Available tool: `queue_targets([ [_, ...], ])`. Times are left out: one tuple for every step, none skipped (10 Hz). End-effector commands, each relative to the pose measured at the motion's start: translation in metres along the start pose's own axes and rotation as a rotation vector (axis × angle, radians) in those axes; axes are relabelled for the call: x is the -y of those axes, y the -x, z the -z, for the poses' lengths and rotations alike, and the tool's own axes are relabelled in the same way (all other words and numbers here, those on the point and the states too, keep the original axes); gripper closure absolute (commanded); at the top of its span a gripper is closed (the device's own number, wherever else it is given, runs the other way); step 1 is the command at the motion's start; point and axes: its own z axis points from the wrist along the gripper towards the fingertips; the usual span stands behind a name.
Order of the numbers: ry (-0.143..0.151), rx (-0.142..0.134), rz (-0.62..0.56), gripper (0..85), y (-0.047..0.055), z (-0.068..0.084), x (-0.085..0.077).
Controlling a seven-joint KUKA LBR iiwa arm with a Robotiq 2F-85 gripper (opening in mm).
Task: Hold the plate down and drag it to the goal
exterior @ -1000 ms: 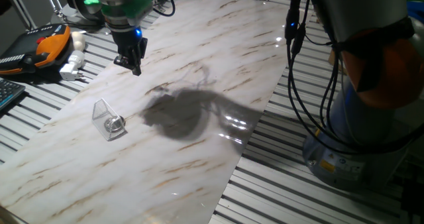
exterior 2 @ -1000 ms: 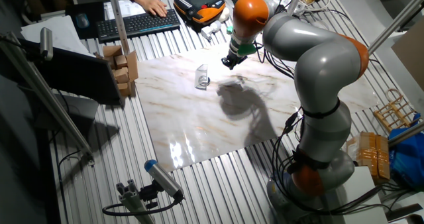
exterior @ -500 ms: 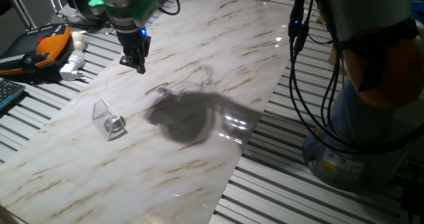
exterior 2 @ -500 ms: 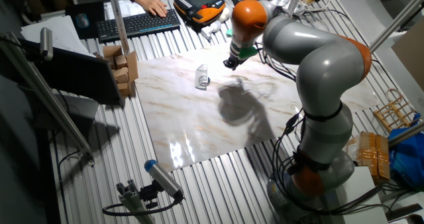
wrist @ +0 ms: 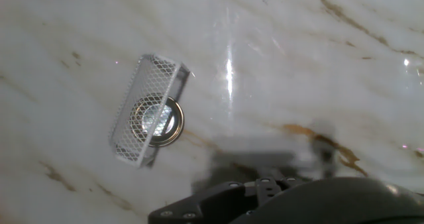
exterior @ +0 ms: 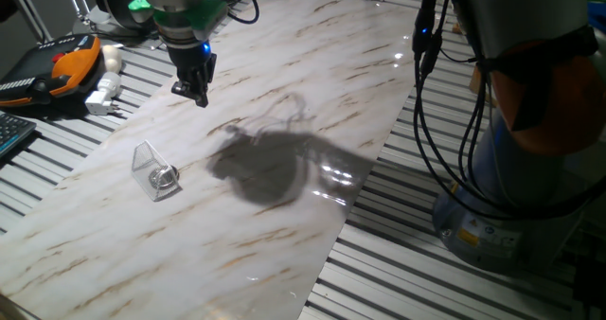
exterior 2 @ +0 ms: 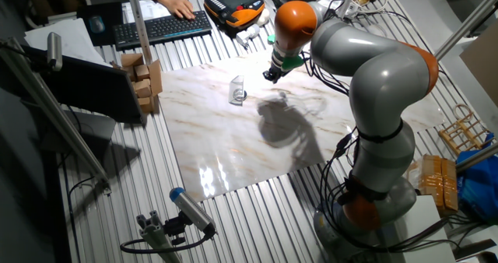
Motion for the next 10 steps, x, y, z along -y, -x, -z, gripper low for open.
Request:
queue_targets([
  [-0.004,0.001,0.0,85.0,0.0,-0.0003,-0.001],
  [0.004,-0.007,-0.004,85.0,0.0001,-0.0004,-0.001],
  [0.014,-0.015,-0.009,85.0,-0.0001,-0.0006,-0.0016],
  [0.011,-0.014,-0.01,85.0,-0.0005,-0.0008,-0.0023],
  [0.009,-0.013,-0.009,85.0,-0.0007,-0.0011,-0.0028],
  [0.009,-0.011,-0.009,85.0,-0.0007,-0.001,-0.0034],
  [0.003,-0.007,-0.005,85.0,-0.0007,-0.0011,-0.0036],
  [0.002,-0.005,-0.005,85.0,-0.0007,-0.0011,-0.0039],
  [0.001,-0.004,-0.005,85.0,-0.0007,-0.0012,-0.0044],
  [0.001,-0.004,-0.004,85.0,-0.0008,-0.0012,-0.0045],
])
